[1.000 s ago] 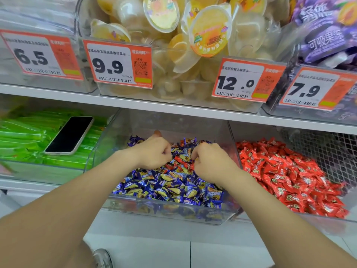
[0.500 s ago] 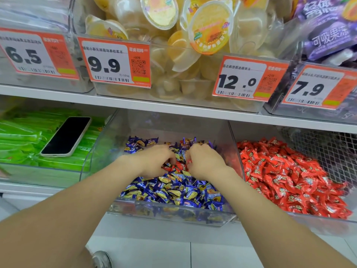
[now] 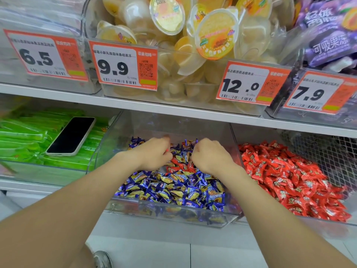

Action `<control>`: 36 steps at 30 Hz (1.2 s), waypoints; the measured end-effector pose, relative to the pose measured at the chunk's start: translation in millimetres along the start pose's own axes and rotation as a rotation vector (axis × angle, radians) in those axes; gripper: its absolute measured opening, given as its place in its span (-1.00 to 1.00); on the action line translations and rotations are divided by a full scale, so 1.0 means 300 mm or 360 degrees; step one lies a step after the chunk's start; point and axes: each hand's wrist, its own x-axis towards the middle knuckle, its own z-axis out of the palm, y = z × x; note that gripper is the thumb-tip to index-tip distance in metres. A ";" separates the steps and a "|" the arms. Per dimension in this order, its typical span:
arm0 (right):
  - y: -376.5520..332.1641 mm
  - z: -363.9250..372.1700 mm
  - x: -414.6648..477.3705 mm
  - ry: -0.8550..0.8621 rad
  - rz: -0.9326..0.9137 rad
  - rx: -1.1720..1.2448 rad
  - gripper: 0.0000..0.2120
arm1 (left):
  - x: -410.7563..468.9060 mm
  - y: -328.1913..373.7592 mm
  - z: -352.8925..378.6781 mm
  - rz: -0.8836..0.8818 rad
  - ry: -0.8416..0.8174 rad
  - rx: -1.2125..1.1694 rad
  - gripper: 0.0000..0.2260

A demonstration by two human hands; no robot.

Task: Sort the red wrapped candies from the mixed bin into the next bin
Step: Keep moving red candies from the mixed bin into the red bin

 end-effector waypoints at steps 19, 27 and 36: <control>-0.033 0.025 0.039 -0.0335 -0.0103 -0.0272 -0.72 | 0.006 -0.005 0.023 0.0041 -0.0369 0.0114 -0.76; 0.031 -0.024 -0.007 -0.0353 -0.0197 -0.0055 -0.75 | -0.017 0.016 0.019 0.0082 -0.0350 0.0236 -0.73; 0.010 -0.021 -0.030 -0.0348 -0.0164 -0.0195 -0.79 | -0.032 0.019 0.013 0.0079 -0.0303 0.0252 -0.89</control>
